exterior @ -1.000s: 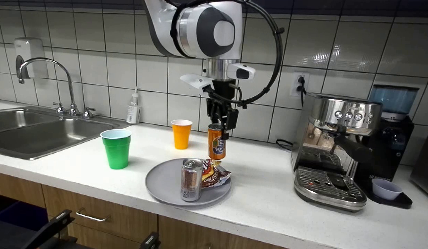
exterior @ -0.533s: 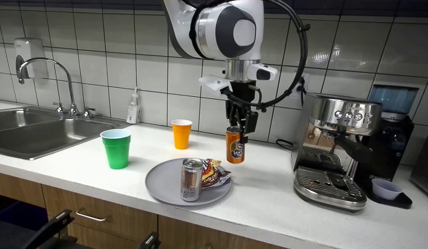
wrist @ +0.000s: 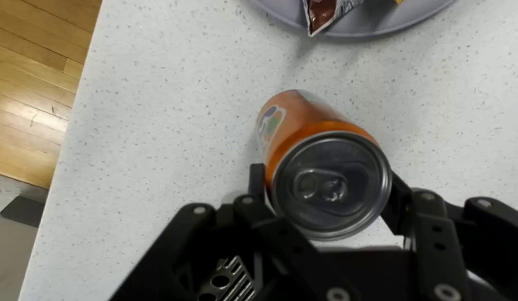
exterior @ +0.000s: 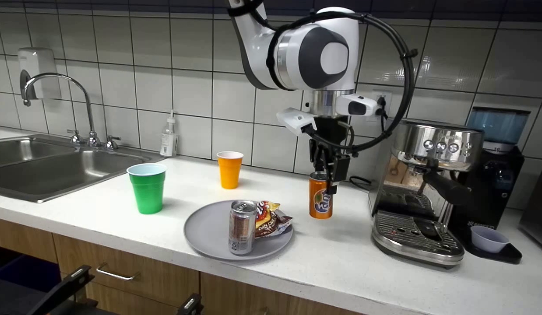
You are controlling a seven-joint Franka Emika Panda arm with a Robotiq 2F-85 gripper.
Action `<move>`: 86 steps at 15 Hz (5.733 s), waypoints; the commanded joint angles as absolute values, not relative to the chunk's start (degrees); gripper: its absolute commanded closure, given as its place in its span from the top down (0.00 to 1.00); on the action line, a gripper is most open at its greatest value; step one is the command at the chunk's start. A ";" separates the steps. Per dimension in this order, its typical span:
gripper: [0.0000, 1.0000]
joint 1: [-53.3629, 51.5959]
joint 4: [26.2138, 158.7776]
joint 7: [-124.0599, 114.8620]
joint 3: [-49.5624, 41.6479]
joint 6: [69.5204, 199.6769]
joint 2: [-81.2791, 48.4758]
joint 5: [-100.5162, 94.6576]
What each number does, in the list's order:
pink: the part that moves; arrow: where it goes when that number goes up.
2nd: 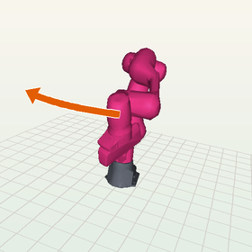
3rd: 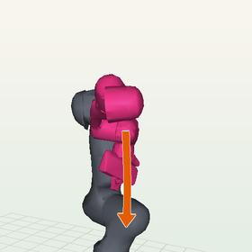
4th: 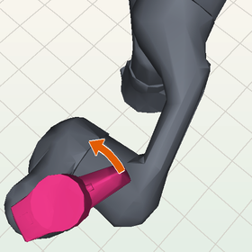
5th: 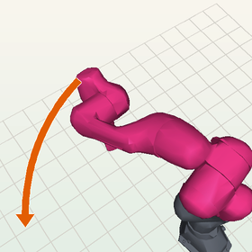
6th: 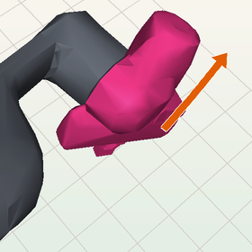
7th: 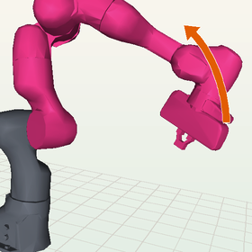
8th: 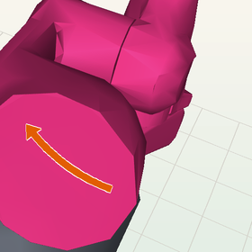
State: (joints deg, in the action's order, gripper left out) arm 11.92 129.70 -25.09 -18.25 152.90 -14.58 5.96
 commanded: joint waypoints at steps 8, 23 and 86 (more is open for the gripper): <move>0.39 12.75 118.51 -27.16 -17.80 150.32 -25.54 12.59; 1.00 12.71 115.27 -25.68 -17.10 149.05 -26.29 13.25; 1.00 7.13 140.79 -39.49 -8.32 168.36 -18.67 37.88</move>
State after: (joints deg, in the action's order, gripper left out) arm 7.19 141.48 -38.32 -8.85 167.53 -18.10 36.47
